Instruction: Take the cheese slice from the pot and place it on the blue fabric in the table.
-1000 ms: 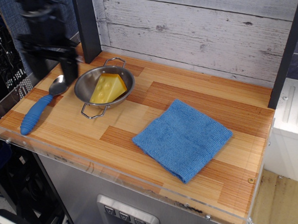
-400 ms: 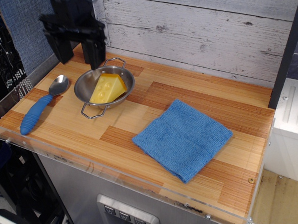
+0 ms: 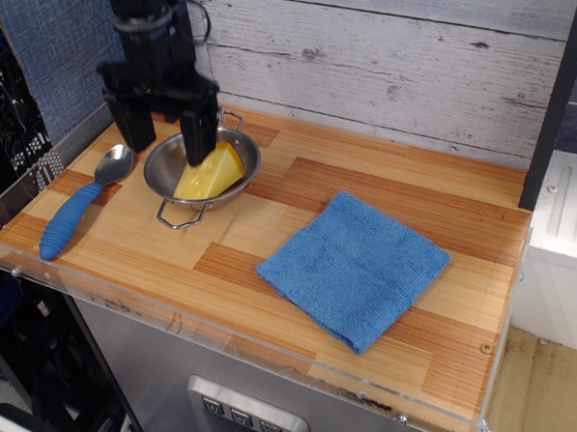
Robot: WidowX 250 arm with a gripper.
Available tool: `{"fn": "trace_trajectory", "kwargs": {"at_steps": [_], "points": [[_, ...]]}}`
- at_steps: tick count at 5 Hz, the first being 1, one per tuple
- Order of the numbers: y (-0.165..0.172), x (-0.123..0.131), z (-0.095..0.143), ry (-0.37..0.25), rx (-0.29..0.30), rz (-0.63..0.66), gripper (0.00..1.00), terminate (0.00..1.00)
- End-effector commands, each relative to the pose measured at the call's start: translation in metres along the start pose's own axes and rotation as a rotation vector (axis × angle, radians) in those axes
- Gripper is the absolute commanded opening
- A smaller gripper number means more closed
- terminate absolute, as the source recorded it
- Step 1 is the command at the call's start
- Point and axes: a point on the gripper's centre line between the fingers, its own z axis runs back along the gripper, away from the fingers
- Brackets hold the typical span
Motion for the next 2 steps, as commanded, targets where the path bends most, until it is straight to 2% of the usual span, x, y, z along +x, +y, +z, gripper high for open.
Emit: {"fn": "trace_trajectory", "kwargs": {"at_steps": [1,2], "points": [[0.0024,-0.0004,-0.0091,0.008,0.020,0.000,1.00,0.00],[-0.0005,0.0042,-0.0146,0.007,0.015,0.010,1.00,0.00]]}}
